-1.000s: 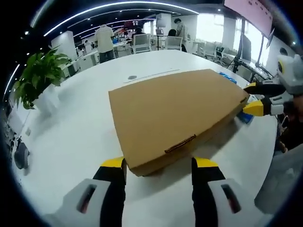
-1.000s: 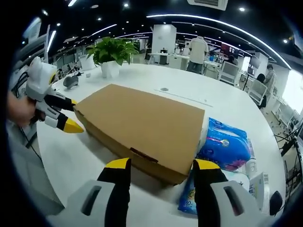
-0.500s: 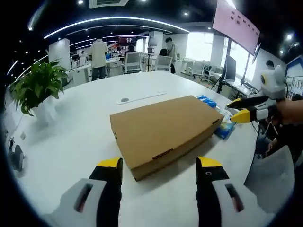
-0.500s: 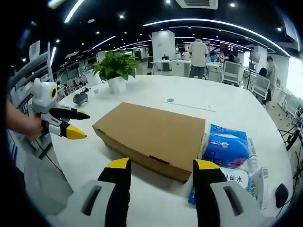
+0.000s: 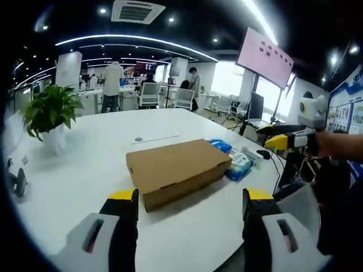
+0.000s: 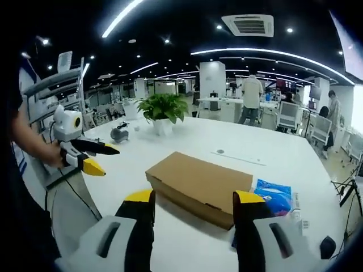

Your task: Operate the shoe box by opening the lid, removing the specified soft item, and placing it in the target area until the item is outside and the box remains undamaged.

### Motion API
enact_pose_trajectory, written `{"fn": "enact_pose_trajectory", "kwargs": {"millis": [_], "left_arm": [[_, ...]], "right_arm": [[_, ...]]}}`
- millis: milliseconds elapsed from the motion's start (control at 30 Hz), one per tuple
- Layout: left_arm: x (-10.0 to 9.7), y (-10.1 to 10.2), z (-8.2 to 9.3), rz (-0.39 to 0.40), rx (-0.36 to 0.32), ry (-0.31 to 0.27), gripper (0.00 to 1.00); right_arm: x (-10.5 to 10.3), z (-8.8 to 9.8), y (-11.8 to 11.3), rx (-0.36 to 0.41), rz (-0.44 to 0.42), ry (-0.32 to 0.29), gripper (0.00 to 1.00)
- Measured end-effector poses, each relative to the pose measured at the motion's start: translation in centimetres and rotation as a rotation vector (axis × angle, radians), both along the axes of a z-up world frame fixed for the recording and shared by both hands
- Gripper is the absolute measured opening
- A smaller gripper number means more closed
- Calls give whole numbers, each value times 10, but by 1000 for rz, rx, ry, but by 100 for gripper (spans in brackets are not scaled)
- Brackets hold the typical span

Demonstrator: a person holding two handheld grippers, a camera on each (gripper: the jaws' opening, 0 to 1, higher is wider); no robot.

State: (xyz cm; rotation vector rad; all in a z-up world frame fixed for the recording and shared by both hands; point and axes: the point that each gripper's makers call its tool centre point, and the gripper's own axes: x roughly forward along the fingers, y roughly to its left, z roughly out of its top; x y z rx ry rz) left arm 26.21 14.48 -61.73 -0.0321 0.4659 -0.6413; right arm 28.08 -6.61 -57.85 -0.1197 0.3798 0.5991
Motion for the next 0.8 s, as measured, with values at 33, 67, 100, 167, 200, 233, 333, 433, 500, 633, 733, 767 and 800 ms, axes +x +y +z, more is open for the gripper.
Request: {"fn": "enact_pose_trajectory", "kwargs": {"millis": [33,67,100,167,200,233,333,433,500,633,733,767,800], "left_arm": [[-4,1,3,3,0,-2,76],[-9,3,9,20,-6,-4,76],[-12,5,15,40,-20,-14,76],[-17,9,28,80,-46,-31,76],[-20,10,31,87,-41,-29,76],[-25,10,37,99,-41,-35,75],[-36,10,50,107,-57,-43,75],[-49,16,58,127,-23,-57,75],[-58,22,68,145,-52,-62,77],[-78,31,75,141,-67,-62,88],[-88,41,71,152,-1,-78,99],[-91,44,71,179,-13,-76,99],[-91,46,73,211,-43,-82,99]], "right_arm": [[-5,4,-1,-2,0,-2,54],[-10,10,-1,-4,5,-5,54],[-20,20,-2,-8,13,-9,54],[-29,39,-3,-7,24,-63,54],[-33,45,-4,-8,28,-77,54],[-40,52,-7,-14,25,-76,54],[-51,69,-11,-38,33,-129,59],[-60,82,-15,-75,37,-187,76],[-69,87,-18,-69,34,-212,80],[-80,86,-27,-46,-4,-198,82],[-89,84,-33,-15,-51,-195,86],[-93,96,-35,29,-101,-231,84],[-96,107,-32,55,-98,-282,83]]}}
